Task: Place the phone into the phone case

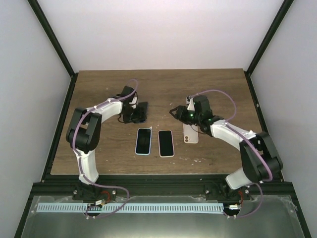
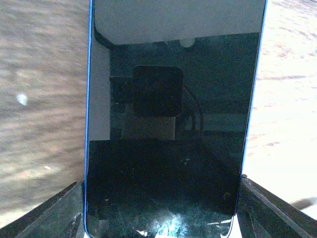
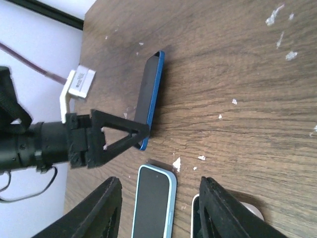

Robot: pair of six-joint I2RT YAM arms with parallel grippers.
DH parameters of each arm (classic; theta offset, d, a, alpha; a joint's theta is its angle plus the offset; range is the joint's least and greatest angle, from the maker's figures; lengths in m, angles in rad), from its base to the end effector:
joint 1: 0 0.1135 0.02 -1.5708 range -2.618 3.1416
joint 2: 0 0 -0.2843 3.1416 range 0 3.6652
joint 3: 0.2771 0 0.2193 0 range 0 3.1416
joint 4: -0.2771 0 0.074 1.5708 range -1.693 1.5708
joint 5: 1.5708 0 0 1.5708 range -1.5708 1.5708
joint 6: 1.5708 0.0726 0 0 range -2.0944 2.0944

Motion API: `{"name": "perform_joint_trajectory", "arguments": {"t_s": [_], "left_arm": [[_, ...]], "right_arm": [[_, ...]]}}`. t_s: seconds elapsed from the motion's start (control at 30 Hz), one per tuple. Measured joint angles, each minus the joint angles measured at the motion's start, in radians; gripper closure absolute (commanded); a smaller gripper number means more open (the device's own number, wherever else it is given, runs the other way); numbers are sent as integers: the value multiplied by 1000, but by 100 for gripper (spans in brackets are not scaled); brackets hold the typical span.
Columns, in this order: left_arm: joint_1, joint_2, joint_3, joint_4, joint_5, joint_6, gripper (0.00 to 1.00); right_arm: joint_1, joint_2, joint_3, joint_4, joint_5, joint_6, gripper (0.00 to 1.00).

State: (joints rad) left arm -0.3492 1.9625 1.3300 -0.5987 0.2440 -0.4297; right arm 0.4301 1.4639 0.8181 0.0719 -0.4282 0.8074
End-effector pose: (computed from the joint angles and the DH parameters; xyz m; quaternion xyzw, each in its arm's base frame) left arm 0.3532 -0.1473 0.1638 -0.0188 0.9783 -0.1747 0.1096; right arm 0.2709 0.1574 0.2411 0.0612 0.8621 0.4230 0.2723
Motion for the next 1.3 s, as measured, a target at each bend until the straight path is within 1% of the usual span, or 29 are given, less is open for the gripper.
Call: {"name": "perform_joint_trajectory", "arguments": {"t_s": [0.07,0.2,0.33,0.57,0.83,1.0,1.2,1.3], "left_arm": [[-8,-17,-23,15,31,-18,34],[-22,-35,-41,36,83,-47,34],[-30,-35,-48,62,124,-70,34],[-36,-35,-74,103,172,-94,35],[-37,-35,-87,136,208,-109,35],[-38,-35,-92,147,221,-114,35],[-38,-35,-108,167,238,-117,35],[-38,-35,-116,179,245,-118,35]], "right_arm": [[5,41,2,34,-6,18,61],[19,143,29,87,-18,54,61],[30,259,105,122,-40,79,56],[60,410,237,149,-52,130,56],[76,540,320,156,-61,174,64],[79,584,362,158,-92,170,66],[85,592,380,163,-118,155,76],[85,592,380,162,-126,151,77]]}}
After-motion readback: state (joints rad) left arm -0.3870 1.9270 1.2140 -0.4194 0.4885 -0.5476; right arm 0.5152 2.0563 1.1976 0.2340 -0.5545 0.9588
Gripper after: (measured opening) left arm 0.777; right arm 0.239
